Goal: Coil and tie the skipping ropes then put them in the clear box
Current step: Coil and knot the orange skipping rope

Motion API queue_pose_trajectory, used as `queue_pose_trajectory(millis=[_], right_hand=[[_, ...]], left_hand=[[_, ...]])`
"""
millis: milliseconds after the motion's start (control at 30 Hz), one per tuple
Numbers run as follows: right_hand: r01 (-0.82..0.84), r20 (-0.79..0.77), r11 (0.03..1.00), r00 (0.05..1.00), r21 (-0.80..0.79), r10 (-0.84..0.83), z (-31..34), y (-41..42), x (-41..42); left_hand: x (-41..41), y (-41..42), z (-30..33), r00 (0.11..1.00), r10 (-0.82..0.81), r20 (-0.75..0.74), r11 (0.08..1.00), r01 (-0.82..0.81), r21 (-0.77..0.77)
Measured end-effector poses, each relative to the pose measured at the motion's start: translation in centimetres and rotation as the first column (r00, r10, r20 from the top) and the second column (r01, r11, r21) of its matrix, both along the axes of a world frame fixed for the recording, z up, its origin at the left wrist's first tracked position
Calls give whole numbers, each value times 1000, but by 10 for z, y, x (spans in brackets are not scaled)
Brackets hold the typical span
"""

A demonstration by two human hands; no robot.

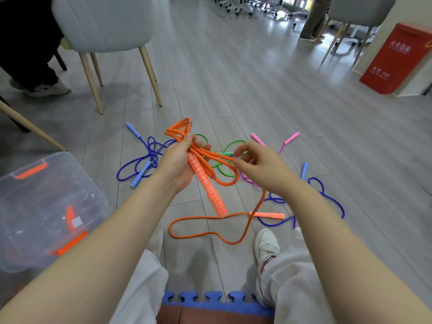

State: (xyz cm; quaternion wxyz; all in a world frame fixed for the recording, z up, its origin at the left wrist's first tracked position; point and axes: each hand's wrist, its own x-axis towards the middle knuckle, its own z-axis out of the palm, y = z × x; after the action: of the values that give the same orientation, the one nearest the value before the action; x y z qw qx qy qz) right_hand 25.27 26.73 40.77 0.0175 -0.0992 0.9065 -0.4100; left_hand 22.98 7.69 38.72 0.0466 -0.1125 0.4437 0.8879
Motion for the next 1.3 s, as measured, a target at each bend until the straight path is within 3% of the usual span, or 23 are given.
queue_pose_trajectory(millis=[100,200,333,400,467,567,833,1033,1200,1300], right_hand=[[3,134,1000,991,-10,-2,9,30,-2],[53,169,999,984,3,-52,15,56,-2],[120,169,988,976,100,-136,16,82,-2],[141,156,990,977,17,-142,18,83,1],[125,120,987,986,-103,-113,23,71,5],[58,40,988,998,-142,-53,23,46,7],[32,-17,975,999,-218,-37,11,-2,-4],[39,-31,994,999,-98,-43,8,-3,-3],[10,-16,1000,1000,2,-10,4,-3,-1],[-20,19,999,1000,35,20,7,5,-2]], left_hand=[[-11,-25,1,989,145,20,988,-146,46],[-21,-46,-5,968,247,43,967,-249,52],[-25,-61,-8,923,384,39,921,-380,-88],[-24,-61,-8,925,381,-10,907,-375,-190],[-20,-54,-7,949,310,-60,891,-312,-329],[-10,-35,-3,986,132,-102,836,-166,-524],[21,14,9,928,-341,-152,795,199,-573],[25,20,5,890,-433,-140,742,265,-615],[25,15,-1,856,-510,-82,600,285,-748],[27,12,3,835,-547,-63,425,212,-880]])
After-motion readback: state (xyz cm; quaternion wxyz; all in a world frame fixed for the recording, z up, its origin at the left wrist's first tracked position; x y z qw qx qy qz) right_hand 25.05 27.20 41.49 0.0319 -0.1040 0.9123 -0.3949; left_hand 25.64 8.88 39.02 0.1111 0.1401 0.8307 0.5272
